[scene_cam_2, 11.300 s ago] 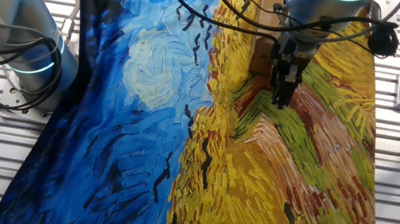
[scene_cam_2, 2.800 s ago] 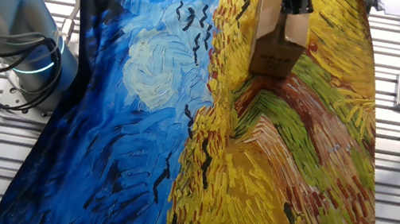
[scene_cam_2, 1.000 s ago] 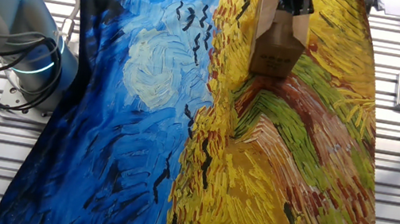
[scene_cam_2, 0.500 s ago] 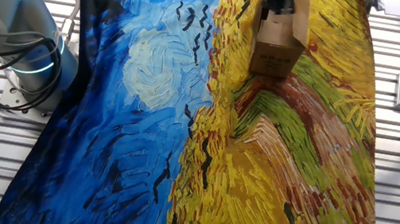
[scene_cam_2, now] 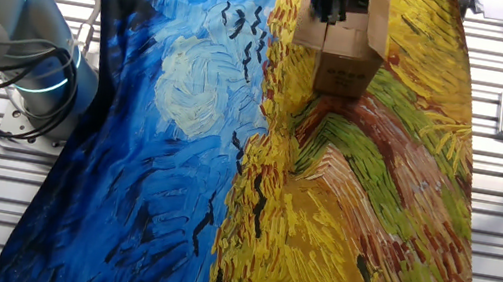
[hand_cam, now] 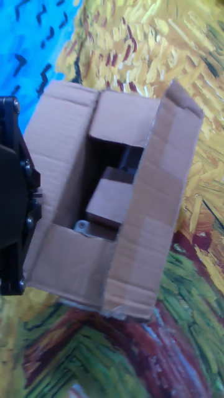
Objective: Open a box
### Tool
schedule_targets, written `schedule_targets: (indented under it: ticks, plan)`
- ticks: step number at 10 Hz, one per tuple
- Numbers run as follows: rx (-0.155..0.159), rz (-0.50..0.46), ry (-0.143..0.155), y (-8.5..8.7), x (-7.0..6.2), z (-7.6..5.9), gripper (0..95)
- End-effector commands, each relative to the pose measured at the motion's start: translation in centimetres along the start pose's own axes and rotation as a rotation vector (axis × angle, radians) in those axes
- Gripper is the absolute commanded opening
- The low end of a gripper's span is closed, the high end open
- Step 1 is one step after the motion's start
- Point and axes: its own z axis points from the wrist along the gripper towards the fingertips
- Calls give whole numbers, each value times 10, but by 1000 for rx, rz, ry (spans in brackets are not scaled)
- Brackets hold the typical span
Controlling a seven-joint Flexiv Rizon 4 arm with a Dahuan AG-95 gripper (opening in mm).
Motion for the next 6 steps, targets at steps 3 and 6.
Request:
schedule_targets:
  ticks: [3,6]
  plan:
    - [12,-17,-26,-1,-3,14,0]
    - [12,-12,-12,9,-6,-12,0]
